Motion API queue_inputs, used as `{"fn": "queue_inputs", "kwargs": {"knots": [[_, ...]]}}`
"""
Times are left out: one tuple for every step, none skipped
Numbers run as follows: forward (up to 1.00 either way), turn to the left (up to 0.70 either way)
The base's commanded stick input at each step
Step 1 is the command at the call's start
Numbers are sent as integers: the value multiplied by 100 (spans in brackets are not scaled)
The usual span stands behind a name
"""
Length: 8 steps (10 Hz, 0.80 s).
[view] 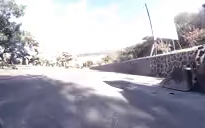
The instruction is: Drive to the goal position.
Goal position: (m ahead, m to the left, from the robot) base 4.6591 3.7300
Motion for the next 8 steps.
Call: {"fn": "queue_inputs", "kwargs": {"knots": [[50,0],[50,0],[50,0],[50,0],[50,0],[50,0],[50,0],[50,0]]}}
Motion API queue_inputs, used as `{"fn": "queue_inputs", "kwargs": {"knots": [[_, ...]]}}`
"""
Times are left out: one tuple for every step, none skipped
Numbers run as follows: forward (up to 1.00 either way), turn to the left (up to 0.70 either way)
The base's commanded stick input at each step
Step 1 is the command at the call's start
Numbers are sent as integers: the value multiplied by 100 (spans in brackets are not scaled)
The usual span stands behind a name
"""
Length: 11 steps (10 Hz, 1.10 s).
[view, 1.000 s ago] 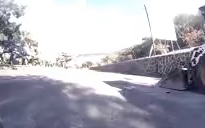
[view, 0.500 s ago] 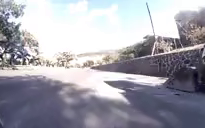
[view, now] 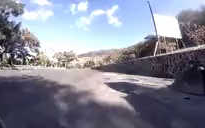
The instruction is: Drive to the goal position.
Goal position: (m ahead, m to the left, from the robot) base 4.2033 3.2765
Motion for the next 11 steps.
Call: {"fn": "queue_inputs", "kwargs": {"knots": [[50,0],[50,0],[50,0],[50,0],[50,0],[50,0],[50,0],[50,0],[50,0],[50,0],[50,0]]}}
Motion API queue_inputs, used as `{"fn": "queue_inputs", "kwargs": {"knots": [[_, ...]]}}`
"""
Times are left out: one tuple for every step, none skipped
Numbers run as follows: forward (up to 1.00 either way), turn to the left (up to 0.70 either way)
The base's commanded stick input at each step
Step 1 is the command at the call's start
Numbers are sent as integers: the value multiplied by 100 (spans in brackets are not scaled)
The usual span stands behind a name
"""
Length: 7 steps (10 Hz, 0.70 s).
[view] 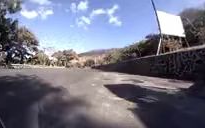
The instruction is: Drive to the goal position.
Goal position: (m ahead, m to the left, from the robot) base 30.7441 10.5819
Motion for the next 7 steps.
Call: {"fn": "queue_inputs", "kwargs": {"knots": [[50,0],[50,0],[50,0],[50,0],[50,0],[50,0],[50,0]]}}
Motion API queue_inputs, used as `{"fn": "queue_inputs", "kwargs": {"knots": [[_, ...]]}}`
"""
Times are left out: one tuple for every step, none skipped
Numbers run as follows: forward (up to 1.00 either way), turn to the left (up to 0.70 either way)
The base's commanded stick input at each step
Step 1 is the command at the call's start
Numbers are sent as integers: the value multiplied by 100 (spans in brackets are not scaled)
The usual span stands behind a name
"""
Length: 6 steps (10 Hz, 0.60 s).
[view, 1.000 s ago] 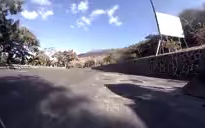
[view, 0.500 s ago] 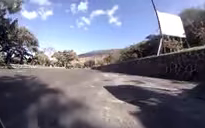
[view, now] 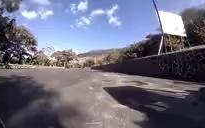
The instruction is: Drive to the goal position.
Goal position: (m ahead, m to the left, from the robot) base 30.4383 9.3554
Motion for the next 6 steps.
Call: {"fn": "queue_inputs", "kwargs": {"knots": [[50,0],[50,0],[50,0],[50,0],[50,0],[50,0]]}}
